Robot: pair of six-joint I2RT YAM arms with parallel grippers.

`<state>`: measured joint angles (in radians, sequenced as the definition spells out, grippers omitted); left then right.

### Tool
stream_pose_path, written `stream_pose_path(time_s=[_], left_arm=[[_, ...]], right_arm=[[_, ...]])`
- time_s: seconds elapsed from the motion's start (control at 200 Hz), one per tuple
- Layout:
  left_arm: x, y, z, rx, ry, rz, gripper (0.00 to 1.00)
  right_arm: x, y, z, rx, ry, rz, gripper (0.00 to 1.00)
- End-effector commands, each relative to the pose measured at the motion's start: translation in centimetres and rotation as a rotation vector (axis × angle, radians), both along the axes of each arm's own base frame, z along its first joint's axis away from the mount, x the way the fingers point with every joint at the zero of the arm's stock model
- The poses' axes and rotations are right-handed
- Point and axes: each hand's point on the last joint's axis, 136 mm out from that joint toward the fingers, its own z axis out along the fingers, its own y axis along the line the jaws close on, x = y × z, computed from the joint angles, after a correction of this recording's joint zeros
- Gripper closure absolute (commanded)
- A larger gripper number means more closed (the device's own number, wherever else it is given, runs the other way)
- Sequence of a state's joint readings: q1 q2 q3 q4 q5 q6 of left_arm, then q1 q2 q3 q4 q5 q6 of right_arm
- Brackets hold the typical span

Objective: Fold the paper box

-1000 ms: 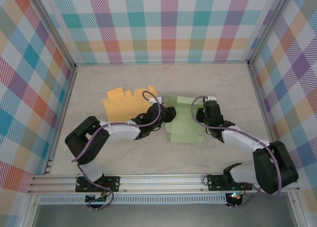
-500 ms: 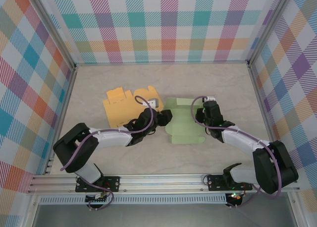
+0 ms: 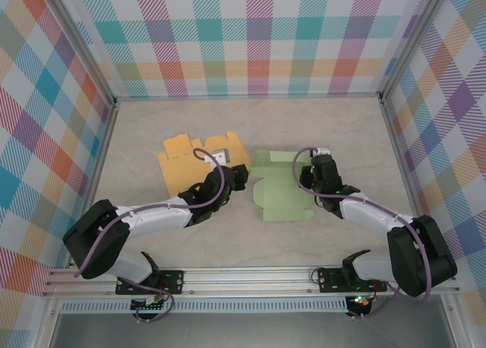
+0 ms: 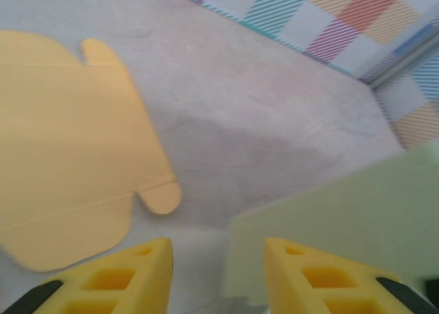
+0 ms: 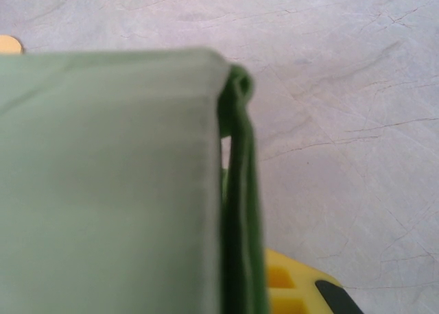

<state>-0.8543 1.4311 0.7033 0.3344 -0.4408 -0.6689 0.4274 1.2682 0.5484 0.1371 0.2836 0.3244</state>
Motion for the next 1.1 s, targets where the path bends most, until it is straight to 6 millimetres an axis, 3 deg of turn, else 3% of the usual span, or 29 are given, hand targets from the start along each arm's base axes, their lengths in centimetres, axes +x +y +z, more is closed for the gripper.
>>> stream_pose_path(time_s=[0.0, 0.085, 0.235, 0.38, 0.545, 0.7, 0.865, 1.095], left_arm=[[0.3, 4.4, 0.3, 0.102, 0.024, 0.175, 0.64], [0.6, 5.2, 0.4, 0.096, 0.022, 0.186, 0.64], [0.8, 4.0, 1.6, 0.092, 0.003, 0.115, 0.63], [-1.1, 4.5, -0.4, 0.015, 0.106, 0.113, 0.56], [-3.6, 0.0, -2.1, -0.090, 0.176, -0.040, 0.52], [-4.0, -4.3, -2.4, -0.132, 0.200, -0.139, 0.54], [-3.4, -5.5, -3.6, -0.150, 0.223, -0.131, 0.59], [-2.4, -7.5, -2.3, -0.181, 0.145, -0.184, 0.59]], right_arm=[[0.0, 0.4, 0.2, 0.007, -0.006, 0.015, 1.00], [-0.1, 0.5, 0.2, 0.013, -0.004, 0.020, 1.00], [-0.2, 0.4, 0.3, 0.010, -0.005, 0.018, 1.00], [-0.1, 0.4, 0.2, 0.012, -0.006, 0.017, 1.00], [0.0, 0.7, 0.0, 0.017, 0.006, 0.023, 1.00], [-0.1, 0.8, 0.1, 0.022, 0.006, 0.026, 1.00], [-0.2, 0.6, 0.2, 0.022, 0.000, 0.023, 1.00], [-0.3, 0.4, 0.3, 0.017, -0.005, 0.016, 1.00]])
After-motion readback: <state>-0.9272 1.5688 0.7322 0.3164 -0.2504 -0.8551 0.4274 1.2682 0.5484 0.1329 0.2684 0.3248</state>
